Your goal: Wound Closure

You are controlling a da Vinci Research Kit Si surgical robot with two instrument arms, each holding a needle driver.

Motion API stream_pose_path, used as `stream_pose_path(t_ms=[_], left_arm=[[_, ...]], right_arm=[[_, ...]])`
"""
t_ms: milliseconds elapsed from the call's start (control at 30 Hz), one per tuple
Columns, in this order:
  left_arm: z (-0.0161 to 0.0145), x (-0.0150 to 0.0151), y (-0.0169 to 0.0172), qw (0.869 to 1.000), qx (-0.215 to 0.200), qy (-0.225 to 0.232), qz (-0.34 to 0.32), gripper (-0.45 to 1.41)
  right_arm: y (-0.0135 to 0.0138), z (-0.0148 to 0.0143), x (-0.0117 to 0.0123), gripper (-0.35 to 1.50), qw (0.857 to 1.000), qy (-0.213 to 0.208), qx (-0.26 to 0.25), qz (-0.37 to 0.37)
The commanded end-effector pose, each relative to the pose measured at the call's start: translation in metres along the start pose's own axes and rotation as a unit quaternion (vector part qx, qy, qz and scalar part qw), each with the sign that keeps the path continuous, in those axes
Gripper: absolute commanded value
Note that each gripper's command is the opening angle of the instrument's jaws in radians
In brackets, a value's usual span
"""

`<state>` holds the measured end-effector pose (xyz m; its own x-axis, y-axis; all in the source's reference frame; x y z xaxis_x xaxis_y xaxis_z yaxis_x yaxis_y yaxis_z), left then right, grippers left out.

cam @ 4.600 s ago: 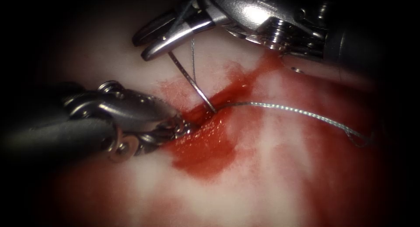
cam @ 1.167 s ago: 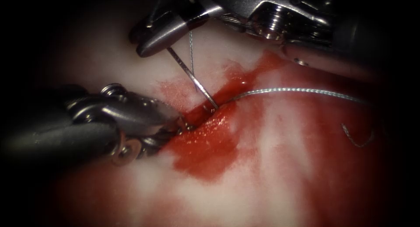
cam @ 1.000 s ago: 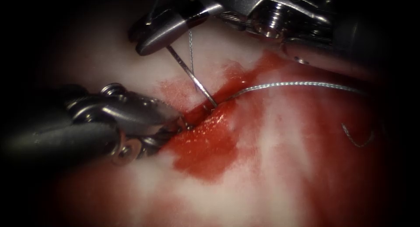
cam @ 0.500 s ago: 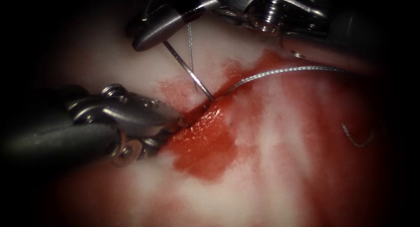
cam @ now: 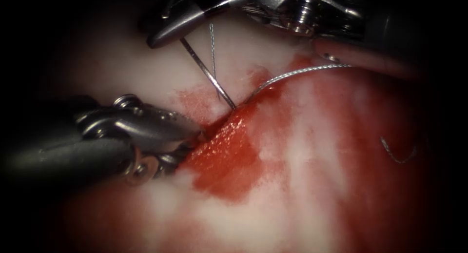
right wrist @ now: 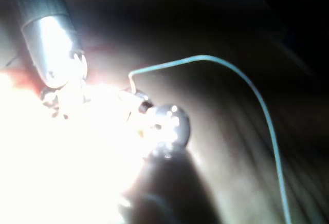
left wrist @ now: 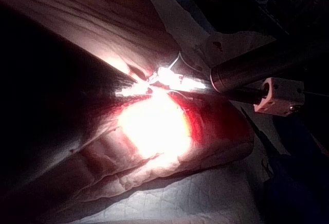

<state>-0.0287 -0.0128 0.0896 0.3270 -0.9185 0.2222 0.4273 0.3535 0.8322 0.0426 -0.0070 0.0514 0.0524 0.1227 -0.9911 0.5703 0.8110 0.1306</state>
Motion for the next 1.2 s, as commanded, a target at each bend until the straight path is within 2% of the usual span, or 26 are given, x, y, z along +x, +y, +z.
stream_pose_path(t_ms=[33, 267, 667, 1200], left_arm=[[0.0002, -0.0012, 0.0000, 1.000, 0.000, -0.002, 0.002, -0.45], [0.0002, -0.0012, 0.0000, 1.000, 0.000, -0.002, -0.001, -0.45], [0.0002, -0.0012, 0.0000, 1.000, 0.000, -0.002, -0.001, -0.45], [0.0003, -0.0011, -0.0001, 1.000, -0.001, -0.001, 0.000, -0.45]], right_arm=[[0.0015, 0.0002, 0.0010, -0.35, 1.000, 0.001, -0.002, -0.007], [0.0015, 0.0003, 0.0011, -0.35, 1.000, 0.001, -0.003, -0.012], [0.0012, 0.0005, 0.0013, -0.35, 0.997, 0.007, 0.010, 0.070], [0.0013, 0.0003, 0.0020, -0.35, 0.991, 0.013, 0.020, 0.135]])
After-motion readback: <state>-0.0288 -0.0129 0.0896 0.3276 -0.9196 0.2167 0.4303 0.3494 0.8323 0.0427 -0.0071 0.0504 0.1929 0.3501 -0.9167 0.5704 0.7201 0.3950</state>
